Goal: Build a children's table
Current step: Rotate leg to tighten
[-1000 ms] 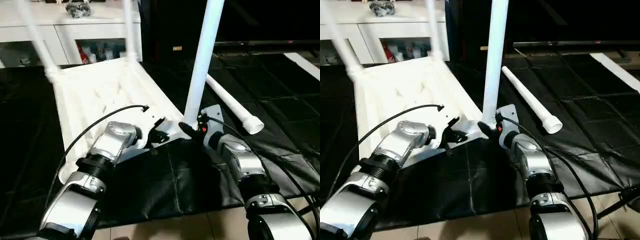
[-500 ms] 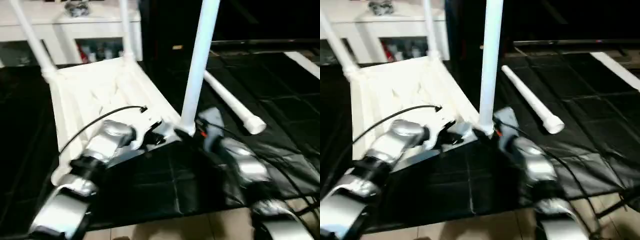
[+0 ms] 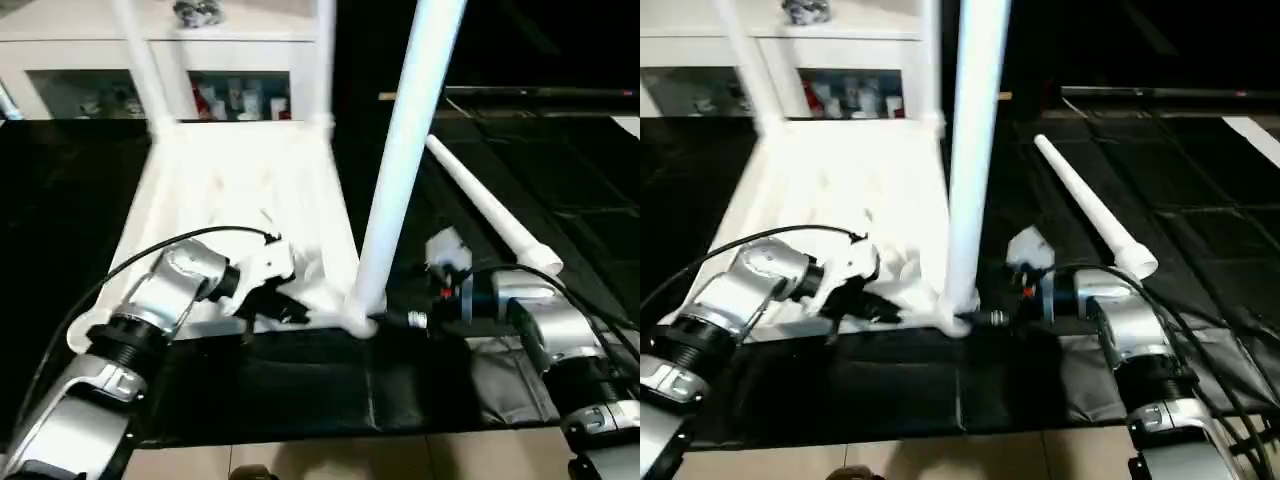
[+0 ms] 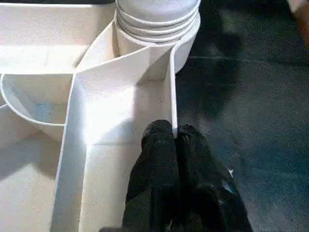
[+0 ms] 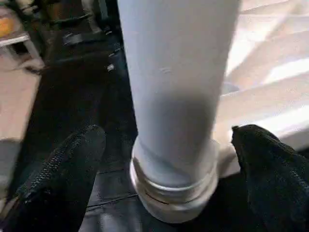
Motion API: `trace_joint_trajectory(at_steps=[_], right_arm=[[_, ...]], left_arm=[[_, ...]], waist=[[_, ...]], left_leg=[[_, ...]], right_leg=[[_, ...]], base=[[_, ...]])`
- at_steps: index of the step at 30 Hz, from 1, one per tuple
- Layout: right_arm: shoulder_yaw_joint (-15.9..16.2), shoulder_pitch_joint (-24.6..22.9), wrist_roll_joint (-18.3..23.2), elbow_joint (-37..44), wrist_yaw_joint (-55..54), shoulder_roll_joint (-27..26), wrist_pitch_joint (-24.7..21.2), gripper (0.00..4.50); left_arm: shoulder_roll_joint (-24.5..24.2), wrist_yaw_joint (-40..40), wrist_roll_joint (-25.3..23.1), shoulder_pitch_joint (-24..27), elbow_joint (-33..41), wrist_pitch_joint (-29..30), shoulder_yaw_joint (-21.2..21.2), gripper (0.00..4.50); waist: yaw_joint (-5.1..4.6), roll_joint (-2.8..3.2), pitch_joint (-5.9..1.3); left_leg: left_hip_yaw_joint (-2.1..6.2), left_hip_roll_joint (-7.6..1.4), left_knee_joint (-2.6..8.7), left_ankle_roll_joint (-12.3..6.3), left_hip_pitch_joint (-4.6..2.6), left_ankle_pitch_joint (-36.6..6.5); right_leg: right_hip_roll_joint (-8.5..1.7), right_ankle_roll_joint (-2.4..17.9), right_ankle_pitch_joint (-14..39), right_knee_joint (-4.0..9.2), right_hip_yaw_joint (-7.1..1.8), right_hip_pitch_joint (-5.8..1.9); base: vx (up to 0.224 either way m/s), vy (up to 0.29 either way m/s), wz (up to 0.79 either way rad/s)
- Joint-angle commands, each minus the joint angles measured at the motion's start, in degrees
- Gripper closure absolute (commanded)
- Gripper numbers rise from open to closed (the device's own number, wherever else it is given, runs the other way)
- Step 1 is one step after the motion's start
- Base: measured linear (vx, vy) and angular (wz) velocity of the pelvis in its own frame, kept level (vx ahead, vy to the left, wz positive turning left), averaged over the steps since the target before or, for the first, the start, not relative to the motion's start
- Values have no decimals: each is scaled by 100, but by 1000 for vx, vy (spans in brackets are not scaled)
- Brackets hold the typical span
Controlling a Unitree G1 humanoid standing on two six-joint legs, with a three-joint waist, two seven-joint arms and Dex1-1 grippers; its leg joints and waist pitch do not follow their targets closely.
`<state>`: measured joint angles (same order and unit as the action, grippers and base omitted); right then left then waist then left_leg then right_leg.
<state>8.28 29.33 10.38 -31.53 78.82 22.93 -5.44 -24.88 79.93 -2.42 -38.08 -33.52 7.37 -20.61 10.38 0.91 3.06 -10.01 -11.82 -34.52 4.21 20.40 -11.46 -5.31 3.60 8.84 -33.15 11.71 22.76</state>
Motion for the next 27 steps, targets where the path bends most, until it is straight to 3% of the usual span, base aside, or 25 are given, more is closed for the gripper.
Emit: trace_joint_trajectory(at_steps=[1,4,13,21,27], right_arm=[[106,150,-70,53,194,54,34,4],[202,261,-139,-65,226,20,113,4],[460,396,-446,-484,242,73,469,83],[484,464,-421,-581,360,108,516,158],[479,485,-429,-651,407,95,566,178]], left_arm=[[82,300,-34,-125,83,-176,-227,450],[78,331,-37,-134,83,-218,-263,450],[97,305,-70,-116,-10,-373,-293,450],[80,291,-80,-156,-106,-451,-305,450],[96,257,-89,-178,-154,-474,-290,450]], waist=[[-37,-3,-473],[-20,-18,-479],[15,-33,-487],[11,-40,-480],[13,-41,-483]], left_leg=[[86,-303,360,-405,-62,-769],[89,-296,357,-383,-48,-692],[80,-291,345,-409,-39,-622],[75,-279,345,-414,-39,-674],[78,-290,345,-419,-45,-654]], right_leg=[[-516,391,1755,397,-494,-354],[-522,378,1740,383,-496,-360],[-516,345,1715,374,-498,-355],[-507,257,1893,406,-487,-357],[-509,286,1837,394,-491,-350]], base=[[0,0,0],[0,0,0],[0,0,0],[0,0,0],[0,0,0]])
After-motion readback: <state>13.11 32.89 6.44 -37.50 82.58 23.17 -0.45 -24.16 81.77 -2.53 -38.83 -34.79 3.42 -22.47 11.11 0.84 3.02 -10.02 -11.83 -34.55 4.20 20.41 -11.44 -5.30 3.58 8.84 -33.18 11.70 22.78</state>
